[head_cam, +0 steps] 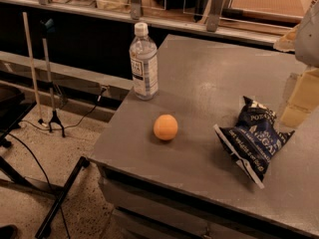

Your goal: Pick blue chip bag

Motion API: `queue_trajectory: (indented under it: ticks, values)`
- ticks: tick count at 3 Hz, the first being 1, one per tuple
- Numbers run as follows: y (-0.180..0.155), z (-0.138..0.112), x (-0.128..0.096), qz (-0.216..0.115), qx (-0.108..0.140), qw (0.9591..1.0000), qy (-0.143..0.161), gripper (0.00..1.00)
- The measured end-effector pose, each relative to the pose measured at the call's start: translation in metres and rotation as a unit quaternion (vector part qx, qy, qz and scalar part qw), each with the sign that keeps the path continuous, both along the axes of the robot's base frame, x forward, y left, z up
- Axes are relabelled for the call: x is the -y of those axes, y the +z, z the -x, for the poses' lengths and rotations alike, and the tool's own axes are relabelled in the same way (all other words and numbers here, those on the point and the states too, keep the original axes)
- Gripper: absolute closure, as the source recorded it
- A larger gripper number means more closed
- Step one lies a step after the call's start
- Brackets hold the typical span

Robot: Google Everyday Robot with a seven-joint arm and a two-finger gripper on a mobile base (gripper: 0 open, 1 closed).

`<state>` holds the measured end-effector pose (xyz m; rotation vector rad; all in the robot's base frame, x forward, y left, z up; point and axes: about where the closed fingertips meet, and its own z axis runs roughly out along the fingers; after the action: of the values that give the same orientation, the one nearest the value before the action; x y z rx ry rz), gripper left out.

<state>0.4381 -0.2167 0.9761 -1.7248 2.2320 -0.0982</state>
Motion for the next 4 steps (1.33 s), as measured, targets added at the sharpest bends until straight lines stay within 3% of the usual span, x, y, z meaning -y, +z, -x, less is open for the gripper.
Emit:
queue_trajectory:
  ticks: [2,4]
  values:
    - [-0.013,-0.006,0.005,-0.004,-0.003,0.9999,-0.01,0.0]
    - [-0.054,-0.015,0.019,-0.018,-0.037,0.9991,-0.013,0.0]
